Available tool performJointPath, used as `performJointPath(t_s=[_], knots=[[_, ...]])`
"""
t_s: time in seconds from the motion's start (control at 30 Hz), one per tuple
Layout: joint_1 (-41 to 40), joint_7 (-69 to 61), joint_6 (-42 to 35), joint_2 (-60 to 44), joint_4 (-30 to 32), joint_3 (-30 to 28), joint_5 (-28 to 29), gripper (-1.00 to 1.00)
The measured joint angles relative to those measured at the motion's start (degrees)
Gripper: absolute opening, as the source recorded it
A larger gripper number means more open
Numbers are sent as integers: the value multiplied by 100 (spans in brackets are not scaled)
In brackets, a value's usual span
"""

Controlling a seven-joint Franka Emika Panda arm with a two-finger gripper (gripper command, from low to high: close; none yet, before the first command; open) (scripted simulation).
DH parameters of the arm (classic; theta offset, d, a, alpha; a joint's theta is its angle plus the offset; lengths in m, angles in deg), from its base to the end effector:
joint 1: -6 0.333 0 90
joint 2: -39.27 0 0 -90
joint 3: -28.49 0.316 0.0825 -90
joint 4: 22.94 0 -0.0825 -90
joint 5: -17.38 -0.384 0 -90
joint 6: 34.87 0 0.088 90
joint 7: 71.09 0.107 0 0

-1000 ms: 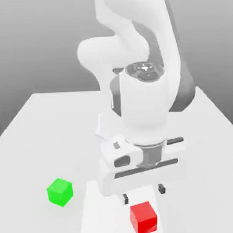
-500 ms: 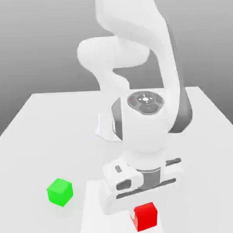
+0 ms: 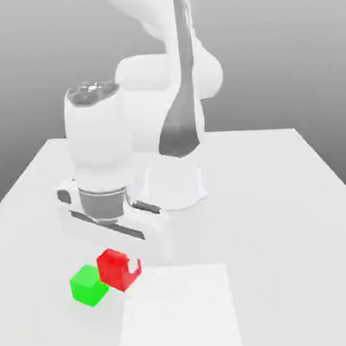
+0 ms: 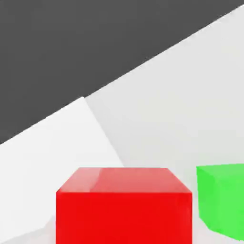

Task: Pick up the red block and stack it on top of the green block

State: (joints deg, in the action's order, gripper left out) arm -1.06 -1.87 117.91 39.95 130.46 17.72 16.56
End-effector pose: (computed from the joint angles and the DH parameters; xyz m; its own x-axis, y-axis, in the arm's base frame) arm 0.3961 -0.1276 0.2395 0.0388 -0.9992 -0.0079 -0.9992 -0.0387 -0.0038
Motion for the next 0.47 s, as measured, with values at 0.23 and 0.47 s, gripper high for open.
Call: performJointPath(t_s=[0.23, 0.47], knots=[[-594, 1460, 276, 107, 379, -214, 171, -100], [-710, 1101, 1127, -794, 351, 28, -398, 100]])
